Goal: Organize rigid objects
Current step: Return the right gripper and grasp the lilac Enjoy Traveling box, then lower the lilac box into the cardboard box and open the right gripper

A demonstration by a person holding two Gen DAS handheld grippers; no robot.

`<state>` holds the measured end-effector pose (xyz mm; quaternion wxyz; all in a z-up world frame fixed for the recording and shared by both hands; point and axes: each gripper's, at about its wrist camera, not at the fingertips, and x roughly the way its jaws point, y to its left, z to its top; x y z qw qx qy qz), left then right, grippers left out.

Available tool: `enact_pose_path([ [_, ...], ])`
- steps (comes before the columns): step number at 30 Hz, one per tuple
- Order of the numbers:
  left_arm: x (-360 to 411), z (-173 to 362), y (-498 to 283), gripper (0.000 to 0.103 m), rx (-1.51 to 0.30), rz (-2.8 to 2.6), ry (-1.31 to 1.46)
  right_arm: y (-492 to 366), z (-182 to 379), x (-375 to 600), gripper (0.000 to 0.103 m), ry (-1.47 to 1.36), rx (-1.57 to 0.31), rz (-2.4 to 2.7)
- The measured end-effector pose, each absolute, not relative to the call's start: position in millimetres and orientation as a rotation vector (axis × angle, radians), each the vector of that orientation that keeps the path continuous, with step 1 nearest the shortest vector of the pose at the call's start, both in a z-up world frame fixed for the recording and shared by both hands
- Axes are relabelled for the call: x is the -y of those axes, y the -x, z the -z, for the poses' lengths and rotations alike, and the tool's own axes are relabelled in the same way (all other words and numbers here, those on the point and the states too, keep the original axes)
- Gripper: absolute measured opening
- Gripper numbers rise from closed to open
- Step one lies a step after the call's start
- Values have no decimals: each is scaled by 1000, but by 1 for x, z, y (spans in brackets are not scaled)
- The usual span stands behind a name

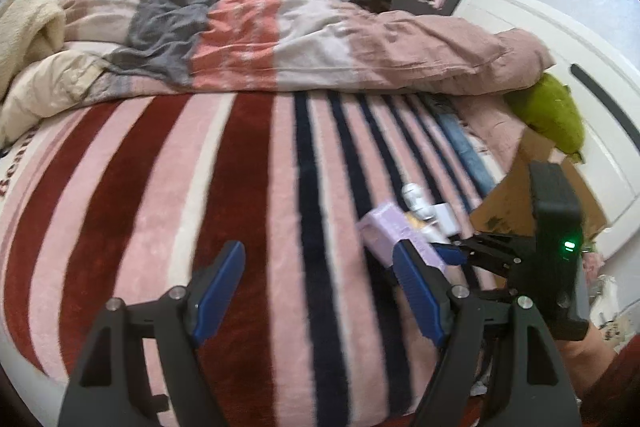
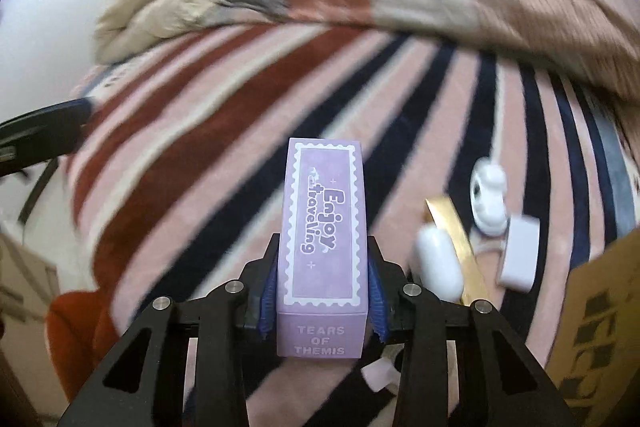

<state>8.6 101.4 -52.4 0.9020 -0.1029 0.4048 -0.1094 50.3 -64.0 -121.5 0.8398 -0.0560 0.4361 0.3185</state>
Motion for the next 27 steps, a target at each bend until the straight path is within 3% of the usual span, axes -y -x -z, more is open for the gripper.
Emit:
enact_pose_path([
  [11, -21, -12, -41, 73, -758, 566, 289, -27, 4, 116, 33, 176, -768, -944],
  [13, 1, -21, -49, 61, -752, 627, 292, -27, -10, 139, 33, 175, -741, -938],
  [14, 13, -24, -55, 60, -752, 649, 285, -28, -14, 149, 33, 172, -734, -930],
  [16, 44, -29, -68, 53, -766, 684, 245, -31, -20, 176, 33, 156, -729, -900],
  [27, 181, -7, -115, 53, -954, 831, 97, -61, 5, 299, 33, 50, -883, -705],
])
